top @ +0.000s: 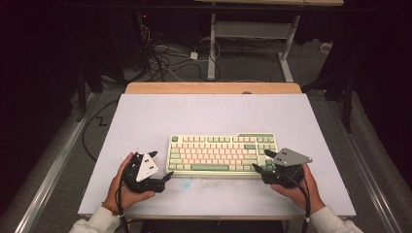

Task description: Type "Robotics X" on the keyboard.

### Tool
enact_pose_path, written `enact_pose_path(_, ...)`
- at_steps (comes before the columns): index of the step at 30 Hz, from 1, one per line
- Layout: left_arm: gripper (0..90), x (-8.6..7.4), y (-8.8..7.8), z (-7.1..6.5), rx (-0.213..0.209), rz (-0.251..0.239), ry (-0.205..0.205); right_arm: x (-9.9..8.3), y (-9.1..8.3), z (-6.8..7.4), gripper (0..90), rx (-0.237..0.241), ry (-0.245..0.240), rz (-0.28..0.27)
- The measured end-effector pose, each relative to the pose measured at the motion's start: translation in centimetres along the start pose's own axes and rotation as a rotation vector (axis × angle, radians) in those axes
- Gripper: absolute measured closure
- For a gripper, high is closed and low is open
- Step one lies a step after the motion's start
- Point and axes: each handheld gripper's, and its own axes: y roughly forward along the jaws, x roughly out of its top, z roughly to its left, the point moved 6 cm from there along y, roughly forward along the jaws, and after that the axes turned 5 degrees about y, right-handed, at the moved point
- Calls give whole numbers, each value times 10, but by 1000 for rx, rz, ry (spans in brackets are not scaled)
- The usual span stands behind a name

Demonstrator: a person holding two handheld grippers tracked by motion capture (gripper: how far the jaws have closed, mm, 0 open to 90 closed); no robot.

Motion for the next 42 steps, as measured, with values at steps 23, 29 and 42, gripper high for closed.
enact_pose_path(23,158,-14,-2,-3,-6,26,-27,38,53,14,899,104,6,81)
enact_pose_path(29,158,-14,-1,-3,-15,30,-26,47,68,22,900,119,0,89)
enact_pose_path(42,158,-15,-2,-3,-20,33,-26,58,96,37,900,151,-26,143)
